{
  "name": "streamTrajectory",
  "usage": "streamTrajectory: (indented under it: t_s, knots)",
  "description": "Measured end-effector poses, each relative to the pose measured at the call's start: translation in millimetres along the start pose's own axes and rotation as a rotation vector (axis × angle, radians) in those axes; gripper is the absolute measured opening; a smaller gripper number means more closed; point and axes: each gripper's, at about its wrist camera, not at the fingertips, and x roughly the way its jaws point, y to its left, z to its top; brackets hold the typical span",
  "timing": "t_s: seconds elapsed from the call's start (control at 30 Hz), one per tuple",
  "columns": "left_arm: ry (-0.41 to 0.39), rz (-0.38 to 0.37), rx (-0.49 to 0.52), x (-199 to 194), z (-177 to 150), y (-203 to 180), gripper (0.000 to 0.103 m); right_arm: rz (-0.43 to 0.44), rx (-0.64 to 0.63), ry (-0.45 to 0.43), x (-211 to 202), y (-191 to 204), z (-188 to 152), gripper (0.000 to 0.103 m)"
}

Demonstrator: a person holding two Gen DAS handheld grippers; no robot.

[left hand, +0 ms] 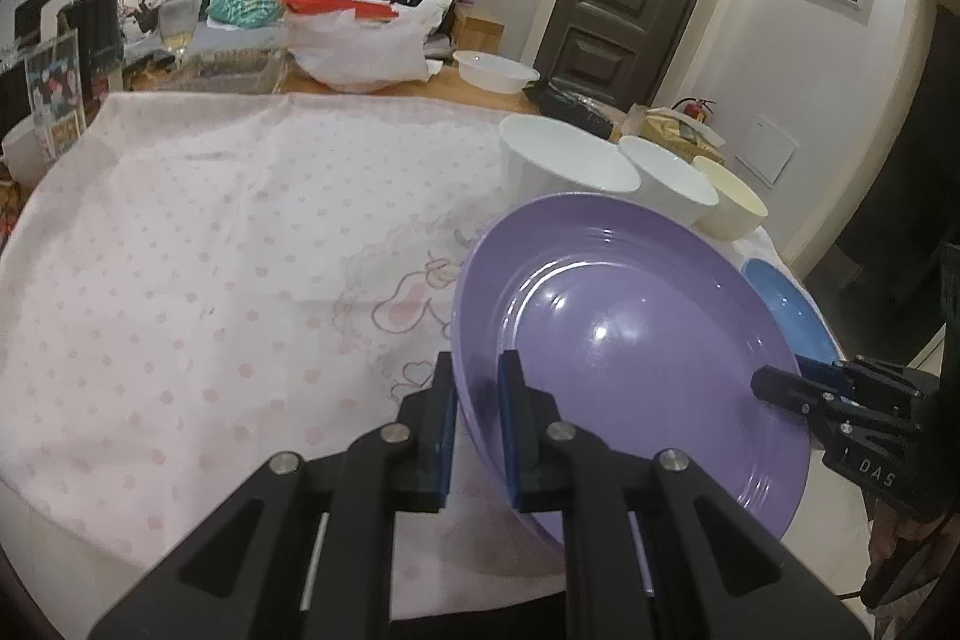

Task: Organize plates and bowls
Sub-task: 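Grasp the purple plate rim with both tools and lift it, then lower the purple plate onto the blue plate and open both tools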

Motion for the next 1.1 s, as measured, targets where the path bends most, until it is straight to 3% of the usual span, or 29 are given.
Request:
streamTrajectory:
  t_s: [0.5, 1.1]
  knots:
    - [-0.027, 0.032, 0.095, -19.1, 12.2, -63.0, 0.011, 0.011, 0.041, -0.108, -40.6, -44.0, -11.1, 0.018]
    - [0.058, 0.006, 0.211, 23.8, 17.4, -152.5, 0.012, -0.026, 0.175, -0.164, -56.0, -131.2, -47.2, 0.019]
